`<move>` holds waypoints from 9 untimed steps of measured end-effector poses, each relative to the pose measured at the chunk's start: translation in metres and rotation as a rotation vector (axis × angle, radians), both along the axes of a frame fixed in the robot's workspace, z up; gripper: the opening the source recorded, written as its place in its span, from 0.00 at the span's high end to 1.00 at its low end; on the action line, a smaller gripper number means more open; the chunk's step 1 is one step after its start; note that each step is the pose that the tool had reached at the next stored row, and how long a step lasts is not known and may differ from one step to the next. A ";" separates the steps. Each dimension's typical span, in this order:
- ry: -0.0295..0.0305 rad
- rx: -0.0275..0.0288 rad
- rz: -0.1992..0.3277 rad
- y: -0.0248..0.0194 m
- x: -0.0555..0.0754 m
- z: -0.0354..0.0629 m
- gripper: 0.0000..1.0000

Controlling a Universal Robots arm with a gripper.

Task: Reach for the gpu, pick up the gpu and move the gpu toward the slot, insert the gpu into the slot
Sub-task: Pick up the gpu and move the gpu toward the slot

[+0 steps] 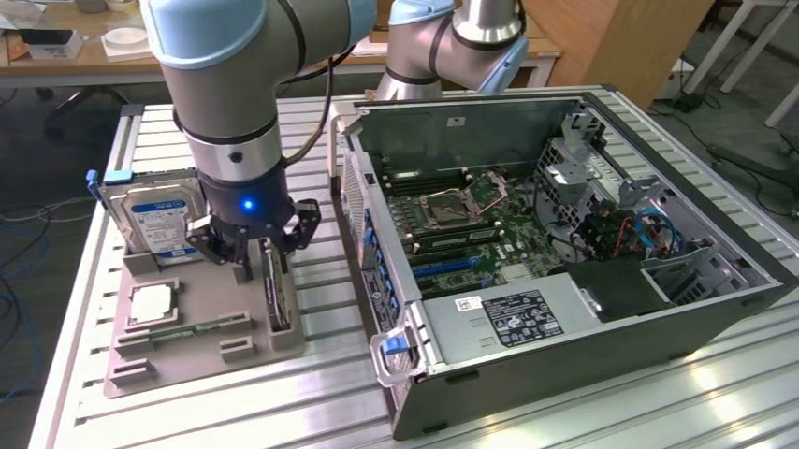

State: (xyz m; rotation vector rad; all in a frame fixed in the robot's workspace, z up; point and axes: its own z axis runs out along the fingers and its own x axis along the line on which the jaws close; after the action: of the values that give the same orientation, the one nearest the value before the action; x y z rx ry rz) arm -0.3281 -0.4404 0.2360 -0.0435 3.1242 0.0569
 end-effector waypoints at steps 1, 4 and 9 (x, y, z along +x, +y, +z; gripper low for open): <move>0.0001 -0.0001 0.000 0.0000 0.000 -0.0006 0.53; 0.0002 -0.0001 0.000 0.0000 0.000 -0.0031 0.53; 0.0001 -0.0001 0.000 -0.0001 0.000 -0.0078 0.53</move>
State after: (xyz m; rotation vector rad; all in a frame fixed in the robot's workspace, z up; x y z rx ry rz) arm -0.3281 -0.4404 0.2282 -0.0437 3.1243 0.0567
